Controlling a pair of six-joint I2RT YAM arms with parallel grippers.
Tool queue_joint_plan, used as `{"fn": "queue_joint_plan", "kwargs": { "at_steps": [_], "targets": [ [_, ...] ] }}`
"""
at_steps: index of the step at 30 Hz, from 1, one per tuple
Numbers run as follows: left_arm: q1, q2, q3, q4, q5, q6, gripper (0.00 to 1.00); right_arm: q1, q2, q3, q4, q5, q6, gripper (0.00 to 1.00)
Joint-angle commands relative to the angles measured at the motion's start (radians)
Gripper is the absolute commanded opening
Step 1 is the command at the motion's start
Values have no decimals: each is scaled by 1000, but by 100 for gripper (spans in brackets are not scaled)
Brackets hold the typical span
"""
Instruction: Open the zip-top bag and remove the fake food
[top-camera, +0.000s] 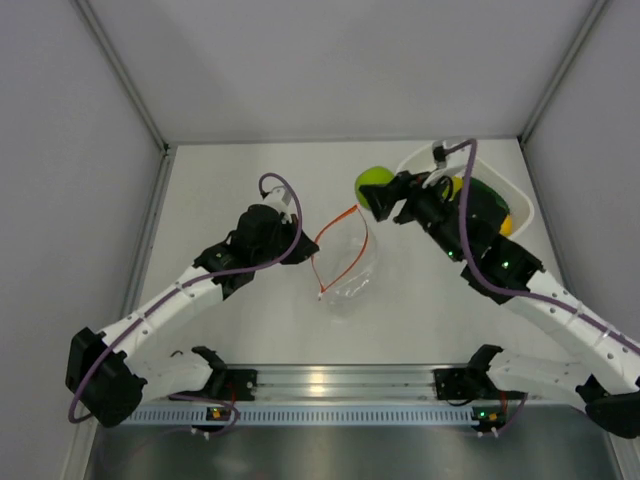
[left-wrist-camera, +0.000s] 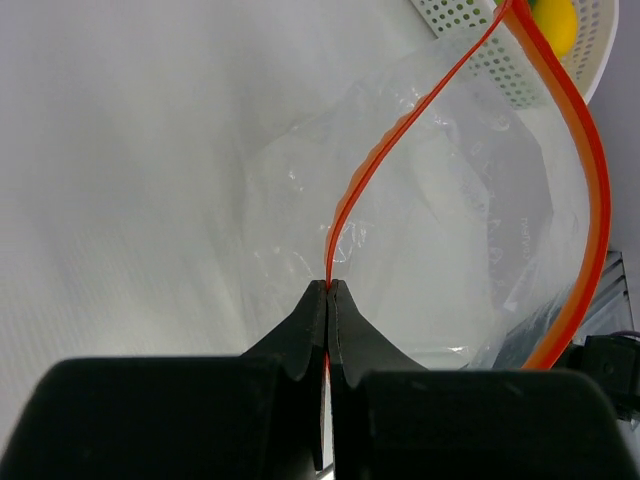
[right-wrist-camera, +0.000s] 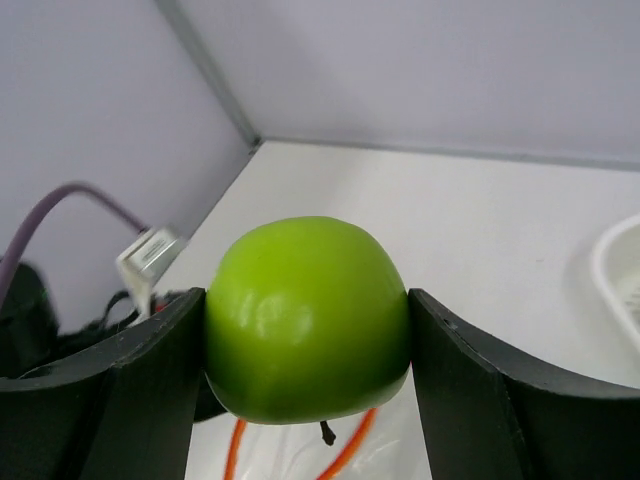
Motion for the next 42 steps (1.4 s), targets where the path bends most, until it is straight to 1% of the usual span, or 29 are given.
{"fn": "queue_joint_plan", "kwargs": {
  "at_steps": [1,2,4,5,7,8,10,11,14,17,20,21,27,29,30,31,33,34,35,36,37,42],
  "targets": [
    [12,-47,-13,49,-50,-5,0,-159,-34,56,-90,19,-27,45],
    [13,-51,-15,47,-56,-3,0,-246,-31,54,-100,19,-30,45],
    [19,-62,-9,32,-76,6,0,-334,-11,54,-131,2,-26,45],
    [21,-65,-6,23,-77,9,0,-421,-2,51,-142,-9,-29,45],
    [27,-70,5,-3,-108,27,0,-500,41,50,-156,-10,-36,45],
    [30,-71,9,-12,-109,33,0,-566,58,50,-177,-6,-38,45],
    [39,-76,17,-32,-112,44,0,-634,105,44,-182,-18,-41,45],
    [42,-79,19,-38,-117,49,0,-693,121,38,-170,-15,-41,45],
    [56,-91,26,-72,-142,64,0,-782,196,39,-154,-6,-53,45],
    [72,-106,40,-110,-178,83,0,-838,327,71,-144,-4,-62,45],
    [79,-122,52,-140,-201,99,0,-893,411,106,-117,22,-69,44],
    [79,-128,54,-146,-209,103,0,-898,469,120,-117,20,-67,44],
    [82,-137,98,-218,-253,136,0,-905,684,296,-107,-12,-73,44],
    [82,-143,111,-233,-276,144,0,-905,754,336,-102,-21,-79,46],
    [84,-148,115,-241,-295,149,0,-905,774,373,-99,-30,-82,48],
    [82,-148,131,-264,-341,158,0,-905,797,396,-104,-45,-84,57],
    [84,-151,143,-287,-420,161,0,-905,858,471,-156,-76,-82,67],
    [84,-156,155,-302,-492,170,0,-904,872,488,-166,-99,-75,81],
    [84,-160,163,-308,-526,176,0,-902,885,499,-173,-111,-72,91],
    [85,-163,174,-316,-554,185,0,-901,886,505,-167,-128,-69,98],
    [85,-165,198,-327,-604,193,0,-901,889,512,-167,-144,-69,99],
    [85,-122,273,-356,-720,234,0,-898,859,547,-222,-145,-73,99]
  ]
}}
